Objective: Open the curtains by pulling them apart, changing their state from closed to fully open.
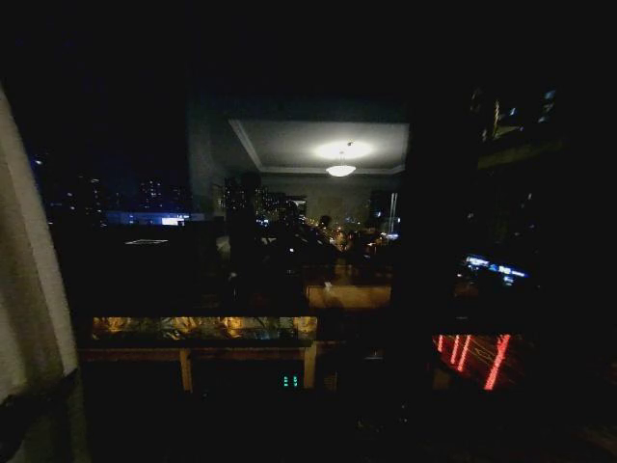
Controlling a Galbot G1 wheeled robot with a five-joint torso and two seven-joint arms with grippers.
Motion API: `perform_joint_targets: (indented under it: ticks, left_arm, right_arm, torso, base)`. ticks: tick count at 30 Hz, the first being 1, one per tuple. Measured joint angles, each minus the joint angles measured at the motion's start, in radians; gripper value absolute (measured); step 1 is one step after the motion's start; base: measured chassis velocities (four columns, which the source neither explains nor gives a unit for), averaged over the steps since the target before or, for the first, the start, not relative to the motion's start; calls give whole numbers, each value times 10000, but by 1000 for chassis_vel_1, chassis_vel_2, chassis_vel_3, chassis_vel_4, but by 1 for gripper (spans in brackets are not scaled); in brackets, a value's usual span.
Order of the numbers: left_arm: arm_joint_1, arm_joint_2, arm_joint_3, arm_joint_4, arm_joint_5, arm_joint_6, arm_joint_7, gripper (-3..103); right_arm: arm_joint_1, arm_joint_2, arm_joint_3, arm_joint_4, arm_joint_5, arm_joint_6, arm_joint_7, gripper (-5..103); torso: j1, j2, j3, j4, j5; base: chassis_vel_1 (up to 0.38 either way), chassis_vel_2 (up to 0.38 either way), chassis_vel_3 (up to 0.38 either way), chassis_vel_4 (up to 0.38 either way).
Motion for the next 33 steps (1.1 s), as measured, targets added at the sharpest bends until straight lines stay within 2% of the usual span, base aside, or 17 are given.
perform_joint_targets:
  ticks: [2,6,8,9,11,15,16,18,20,24,25,26,27,28,33]
  left_arm:
    - [167,-169,-41,-223,71,7,-47,79]
    - [941,-950,-315,-1201,268,13,-481,98]
    - [1071,-1092,-366,-1380,327,23,-595,98]
    - [1389,-1446,-477,-1820,500,46,-906,100]
    - [1674,-1775,-604,-2212,567,53,-1013,100]
    - [2169,-2221,-707,-2848,567,37,-1016,100]
    - [2422,-2410,-713,-3149,562,-9,-974,100]
    - [2479,-2449,-707,-3212,562,-36,-961,100]
    - [2638,-2543,-669,-3348,558,-191,-734,100]
    - [2698,-2496,-666,-3322,431,-443,-285,100]
    - [2709,-2405,-688,-3197,294,-696,176,100]
    - [2708,-2379,-695,-3149,253,-773,331,100]
    - [2678,-2285,-672,-2949,73,-1107,889,100]
    - [2655,-2255,-611,-2905,28,-1208,1021,100]
    - [2477,-2350,-32,-2956,9,-1279,1018,100]
  right_arm:
    - [-19,0,0,43,8,-19,26,100]
    - [-120,0,-17,254,60,-191,333,100]
    - [-146,0,-24,298,89,-237,388,100]
    - [-199,-1,-33,387,142,-325,513,100]
    - [-265,-1,-36,472,197,-410,611,100]
    - [-389,0,-40,619,299,-573,752,100]
    - [-458,0,-42,744,441,-849,912,100]
    - [-476,0,-41,783,516,-975,1019,100]
    - [-467,0,105,841,772,-1309,1431,100]
    - [-383,0,456,771,1093,-1510,1687,100]
    - [-337,0,667,665,1453,-1646,1826,100]
    - [-325,0,720,637,1546,-1676,1878,100]
    - [-268,0,925,516,1827,-1745,2061,100]
    - [-249,0,1051,449,1938,-1763,2118,100]
    - [-462,0,1440,423,2366,-1808,2149,100]
  torso:
    - [1,0,0,1,0]
    - [0,0,0,1,-1]
    - [0,0,0,1,-1]
    - [0,0,0,1,-3]
    - [0,0,-1,1,-1]
    - [0,0,-1,1,-3]
    - [-1,0,-1,1,-3]
    - [-1,0,-1,2,-3]
    - [-2,1,-1,0,-2]
    - [-1,0,-1,-1,-3]
    - [-1,0,0,-1,-3]
    - [-1,0,0,-1,-3]
    - [-1,0,0,-1,-3]
    - [-1,0,-1,1,-3]
    - [-1,0,0,0,-4]
  base:
    - [0,0,0,0]
    - [0,0,0,0]
    - [0,0,0,0]
    - [0,0,0,0]
    - [0,0,0,0]
    - [0,0,0,0]
    - [0,0,0,0]
    - [0,0,0,0]
    - [0,0,0,0]
    - [0,0,0,0]
    - [0,0,0,0]
    - [0,0,0,0]
    - [0,0,0,0]
    - [0,0,0,0]
    - [0,0,0,0]
